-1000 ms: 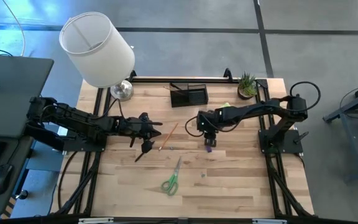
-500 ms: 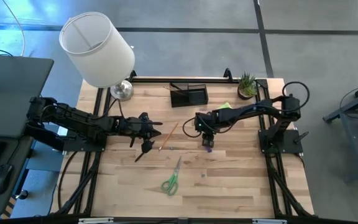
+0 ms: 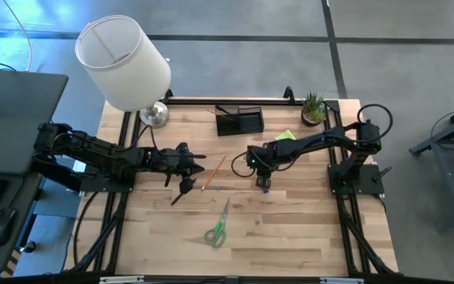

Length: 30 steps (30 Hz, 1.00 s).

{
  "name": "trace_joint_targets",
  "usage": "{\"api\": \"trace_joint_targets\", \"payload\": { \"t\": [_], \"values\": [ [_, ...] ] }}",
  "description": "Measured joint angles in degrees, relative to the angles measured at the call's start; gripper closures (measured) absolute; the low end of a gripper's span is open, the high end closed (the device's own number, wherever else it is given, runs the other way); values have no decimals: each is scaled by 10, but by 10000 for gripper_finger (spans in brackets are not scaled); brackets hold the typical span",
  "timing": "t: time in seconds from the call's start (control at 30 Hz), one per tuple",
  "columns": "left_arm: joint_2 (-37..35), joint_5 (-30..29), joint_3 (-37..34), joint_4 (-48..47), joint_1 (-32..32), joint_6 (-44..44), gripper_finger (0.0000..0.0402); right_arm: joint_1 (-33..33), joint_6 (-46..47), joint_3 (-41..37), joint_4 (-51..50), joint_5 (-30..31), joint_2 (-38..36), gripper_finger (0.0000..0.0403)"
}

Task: Pick and place office supplies into organizer
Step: Put the top right blue binder clip into the black desk organizer

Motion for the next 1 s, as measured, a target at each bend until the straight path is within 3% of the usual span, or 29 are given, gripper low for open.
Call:
{"api": "trace_joint_targets", "payload": {
  "t": [0.2,0.5,0.8,1.0],
  "values": [
    [0,0,0,4,0,0,401,4,-11,-1,2,9,-2,388],
    [0,0,0,13,0,0,401,-25,-97,51,53,20,-17,348],
    [0,-1,0,12,0,0,401,-111,-238,113,197,17,-12,368],
    [0,-2,0,6,0,3,401,-175,-243,118,262,-46,-12,353]
  ]
}}
